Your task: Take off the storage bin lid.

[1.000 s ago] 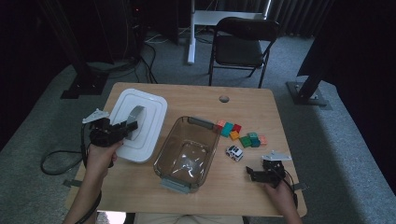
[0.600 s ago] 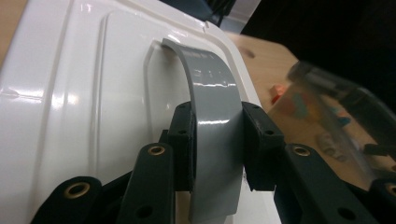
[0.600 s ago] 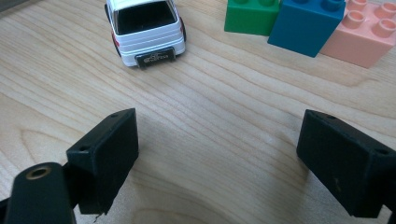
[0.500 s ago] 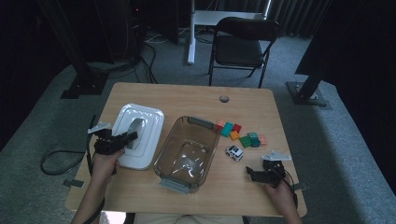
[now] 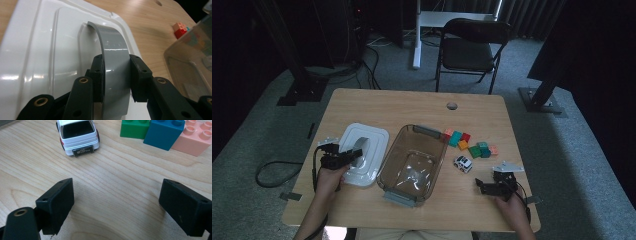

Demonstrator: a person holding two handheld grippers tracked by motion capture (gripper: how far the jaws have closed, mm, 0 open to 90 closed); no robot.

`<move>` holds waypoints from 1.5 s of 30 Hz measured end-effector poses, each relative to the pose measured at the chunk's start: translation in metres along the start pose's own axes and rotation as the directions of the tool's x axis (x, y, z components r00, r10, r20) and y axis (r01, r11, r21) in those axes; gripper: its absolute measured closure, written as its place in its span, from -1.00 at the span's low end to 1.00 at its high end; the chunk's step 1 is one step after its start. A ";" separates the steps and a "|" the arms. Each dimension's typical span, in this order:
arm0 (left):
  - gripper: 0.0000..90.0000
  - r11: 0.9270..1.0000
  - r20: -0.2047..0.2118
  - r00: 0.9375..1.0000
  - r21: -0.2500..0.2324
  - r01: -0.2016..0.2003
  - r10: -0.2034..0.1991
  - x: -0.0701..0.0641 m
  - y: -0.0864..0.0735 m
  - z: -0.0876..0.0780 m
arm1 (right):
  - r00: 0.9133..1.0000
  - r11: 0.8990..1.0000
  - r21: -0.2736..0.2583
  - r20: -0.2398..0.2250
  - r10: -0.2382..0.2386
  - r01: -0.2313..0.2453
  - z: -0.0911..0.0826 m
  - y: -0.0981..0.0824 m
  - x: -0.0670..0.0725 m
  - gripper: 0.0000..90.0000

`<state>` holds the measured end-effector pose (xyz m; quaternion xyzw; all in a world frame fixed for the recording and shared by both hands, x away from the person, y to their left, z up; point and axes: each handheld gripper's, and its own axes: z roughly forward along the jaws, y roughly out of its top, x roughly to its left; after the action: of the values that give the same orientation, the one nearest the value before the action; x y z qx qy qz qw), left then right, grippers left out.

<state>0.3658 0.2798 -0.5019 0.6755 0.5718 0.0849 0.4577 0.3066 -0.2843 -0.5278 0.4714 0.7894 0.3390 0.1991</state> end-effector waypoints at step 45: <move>-0.99 0.891 -0.046 0.893 0.109 -0.441 0.448 -0.075 -0.016 0.013 | 1.000 1.000 0.000 -0.001 -0.001 0.001 0.000 0.000 0.000 -0.73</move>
<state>0.3379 0.2086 -0.4900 0.8062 0.4213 0.1835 0.3728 0.3068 -0.2843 -0.5279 0.4710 0.7896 0.3394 0.1989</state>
